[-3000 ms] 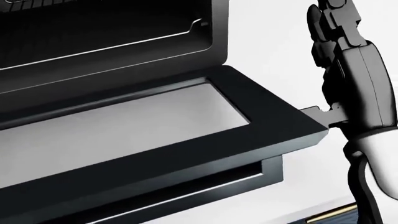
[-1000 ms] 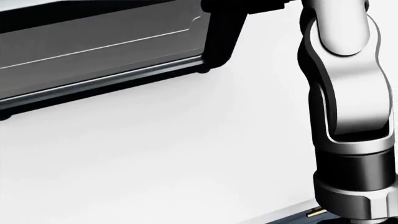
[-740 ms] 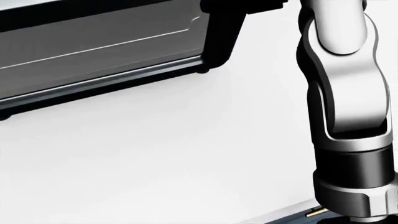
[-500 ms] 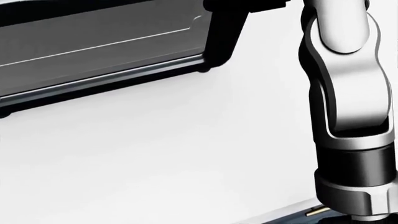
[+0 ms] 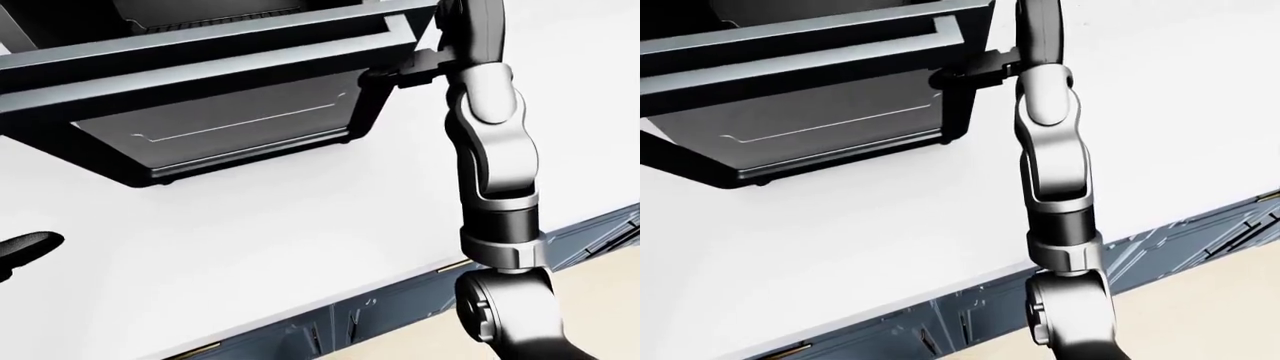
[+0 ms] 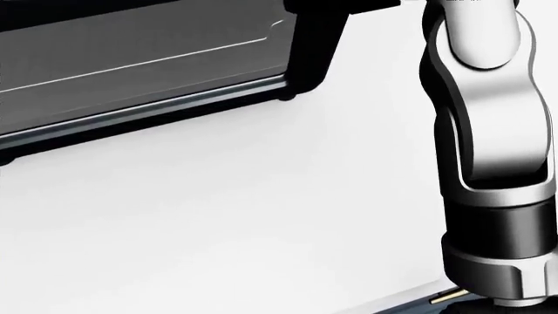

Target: Close the toaster oven door.

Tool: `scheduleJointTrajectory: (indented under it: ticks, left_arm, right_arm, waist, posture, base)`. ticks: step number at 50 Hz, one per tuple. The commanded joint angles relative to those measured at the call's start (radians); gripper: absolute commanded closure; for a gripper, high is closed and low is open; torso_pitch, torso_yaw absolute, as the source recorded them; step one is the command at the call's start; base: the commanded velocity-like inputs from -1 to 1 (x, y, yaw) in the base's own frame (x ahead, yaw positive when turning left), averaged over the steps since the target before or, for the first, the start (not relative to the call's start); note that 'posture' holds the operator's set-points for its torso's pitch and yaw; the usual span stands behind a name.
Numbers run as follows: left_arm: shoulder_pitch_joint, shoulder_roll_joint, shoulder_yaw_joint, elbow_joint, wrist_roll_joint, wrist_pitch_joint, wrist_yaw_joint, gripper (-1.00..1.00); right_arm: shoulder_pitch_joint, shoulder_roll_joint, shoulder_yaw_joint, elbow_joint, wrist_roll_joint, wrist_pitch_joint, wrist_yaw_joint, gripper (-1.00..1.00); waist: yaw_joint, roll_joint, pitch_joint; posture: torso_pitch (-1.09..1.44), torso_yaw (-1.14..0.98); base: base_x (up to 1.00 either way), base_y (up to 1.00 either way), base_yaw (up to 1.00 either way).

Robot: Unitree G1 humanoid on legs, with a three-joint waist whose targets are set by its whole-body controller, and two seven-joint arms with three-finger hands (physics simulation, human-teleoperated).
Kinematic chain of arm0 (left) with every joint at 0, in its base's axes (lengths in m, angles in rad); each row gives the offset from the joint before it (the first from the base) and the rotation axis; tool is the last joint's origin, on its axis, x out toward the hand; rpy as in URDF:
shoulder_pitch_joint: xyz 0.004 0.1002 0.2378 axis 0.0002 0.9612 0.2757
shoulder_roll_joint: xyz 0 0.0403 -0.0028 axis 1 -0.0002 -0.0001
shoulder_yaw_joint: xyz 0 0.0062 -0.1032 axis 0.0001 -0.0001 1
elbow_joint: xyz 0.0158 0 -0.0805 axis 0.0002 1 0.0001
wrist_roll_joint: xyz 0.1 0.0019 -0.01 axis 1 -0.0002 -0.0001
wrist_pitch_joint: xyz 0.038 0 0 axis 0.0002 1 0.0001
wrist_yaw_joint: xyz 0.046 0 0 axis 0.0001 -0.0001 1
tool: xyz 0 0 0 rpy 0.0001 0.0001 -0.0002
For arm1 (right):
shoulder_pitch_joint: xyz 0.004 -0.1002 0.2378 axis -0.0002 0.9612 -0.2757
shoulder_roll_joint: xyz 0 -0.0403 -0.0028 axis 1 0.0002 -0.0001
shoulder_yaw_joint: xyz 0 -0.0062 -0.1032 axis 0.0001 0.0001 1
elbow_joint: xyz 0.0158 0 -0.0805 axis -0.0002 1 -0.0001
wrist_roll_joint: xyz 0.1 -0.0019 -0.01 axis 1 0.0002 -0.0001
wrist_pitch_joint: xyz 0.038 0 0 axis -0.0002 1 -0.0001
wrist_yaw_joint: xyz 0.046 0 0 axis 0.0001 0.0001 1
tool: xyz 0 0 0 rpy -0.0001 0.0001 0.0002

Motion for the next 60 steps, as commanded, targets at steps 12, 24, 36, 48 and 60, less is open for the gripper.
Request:
scheduleJointTrajectory:
  ticks: [12, 24, 36, 48, 60]
  left_arm:
    - [0.047, -0.082, -0.016, -0.131, -0.007, -0.014, -0.033, -1.00]
    - [0.111, -0.179, -0.016, -0.253, -0.030, 0.013, -0.074, -1.00]
    - [0.155, -0.220, 0.003, -0.335, -0.111, 0.047, -0.079, -1.00]
    - [0.372, -0.113, -0.132, -0.336, -0.319, -0.164, 0.045, -1.00]
    - [0.503, 0.049, -0.298, -0.336, -0.382, -0.365, 0.078, -1.00]
  right_arm:
    - [-0.040, -0.011, -0.006, -0.018, -0.009, -0.022, -0.012, -1.00]
    - [-0.052, -0.016, -0.006, 0.009, -0.018, -0.039, -0.006, -1.00]
    - [-0.045, -0.021, -0.010, 0.007, -0.017, -0.040, -0.007, -1.00]
    - [-0.043, -0.023, -0.011, -0.004, -0.016, -0.031, -0.007, -1.00]
    - [-0.050, -0.020, -0.008, 0.006, -0.013, -0.037, -0.007, -1.00]
  waist:
    - [0.002, -0.002, -0.022]
    - [0.004, -0.008, -0.021]
    - [0.009, -0.014, -0.021]
    - [0.014, -0.019, -0.021]
    - [0.020, -0.020, -0.021]
  posture:
    - [0.00, 0.00]
    - [0.00, 0.00]
    - [0.00, 0.00]
    - [0.00, 0.00]
    - [0.00, 0.00]
  base:
    - [0.00, 0.00, 0.00]
    - [0.00, 0.00, 0.00]
    - [0.00, 0.00, 0.00]
    - [0.00, 0.00, 0.00]
    - [0.00, 0.00, 0.00]
